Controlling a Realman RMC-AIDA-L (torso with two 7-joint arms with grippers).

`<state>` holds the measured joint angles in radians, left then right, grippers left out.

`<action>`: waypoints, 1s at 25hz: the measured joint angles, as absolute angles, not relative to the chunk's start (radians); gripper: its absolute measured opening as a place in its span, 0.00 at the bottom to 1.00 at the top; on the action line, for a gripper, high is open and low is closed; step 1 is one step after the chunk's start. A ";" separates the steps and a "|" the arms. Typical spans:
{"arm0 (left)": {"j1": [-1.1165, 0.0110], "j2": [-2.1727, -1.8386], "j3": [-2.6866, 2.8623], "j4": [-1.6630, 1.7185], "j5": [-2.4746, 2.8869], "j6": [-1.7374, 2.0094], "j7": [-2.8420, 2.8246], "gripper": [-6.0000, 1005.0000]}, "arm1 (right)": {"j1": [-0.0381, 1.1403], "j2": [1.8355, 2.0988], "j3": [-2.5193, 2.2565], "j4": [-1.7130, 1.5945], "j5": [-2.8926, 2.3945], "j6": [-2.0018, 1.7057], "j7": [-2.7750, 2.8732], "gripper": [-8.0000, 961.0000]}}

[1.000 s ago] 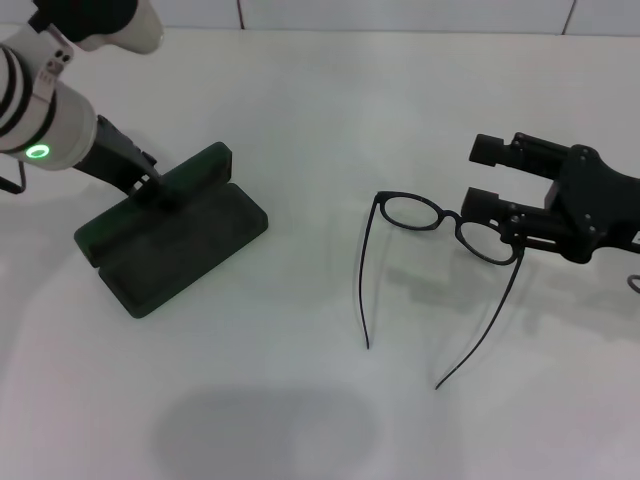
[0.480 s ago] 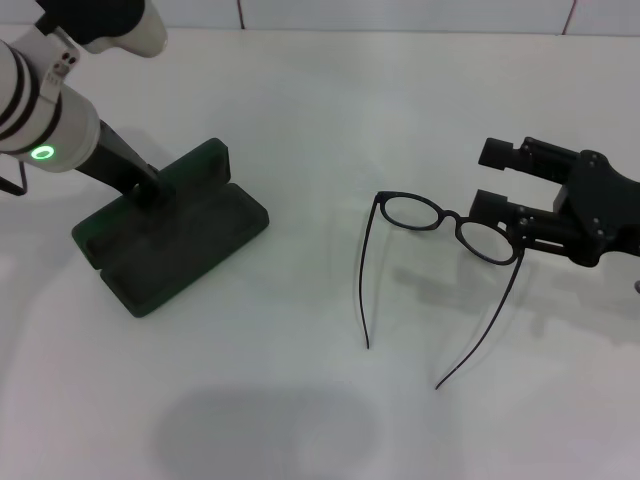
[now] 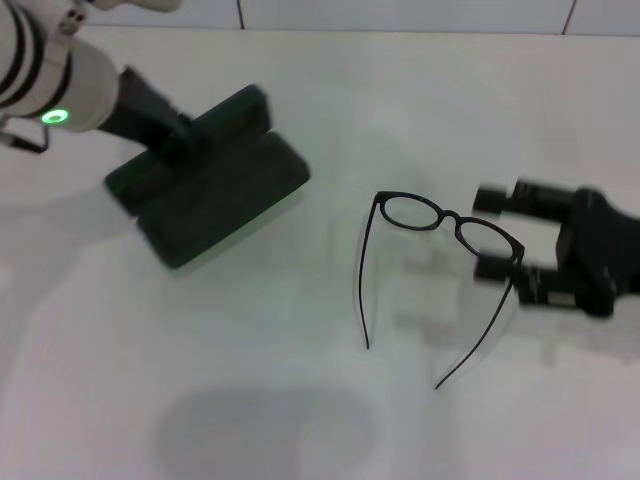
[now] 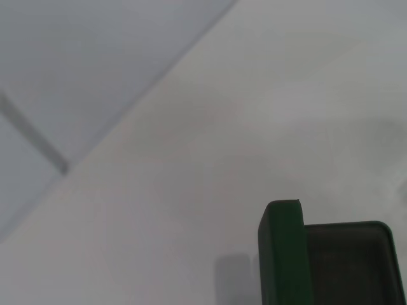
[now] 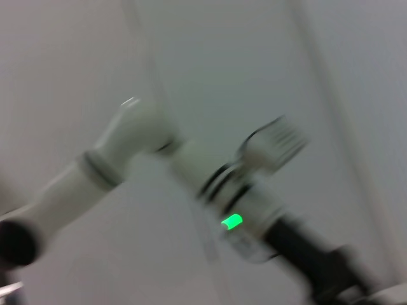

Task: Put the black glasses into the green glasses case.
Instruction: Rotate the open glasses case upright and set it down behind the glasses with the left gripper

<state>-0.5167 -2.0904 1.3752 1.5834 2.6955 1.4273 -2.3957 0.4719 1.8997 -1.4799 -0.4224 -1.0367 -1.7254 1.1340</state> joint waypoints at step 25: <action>-0.657 -2.092 1.711 1.306 2.672 0.993 -2.188 0.20 | 0.467 1.932 -1.447 -0.419 -1.194 -1.874 1.169 0.75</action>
<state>-0.6565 -2.0923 1.7110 1.3055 2.6725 0.9928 -2.1876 0.4670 1.9317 -1.4465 -0.4194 -1.1938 -1.8743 1.1690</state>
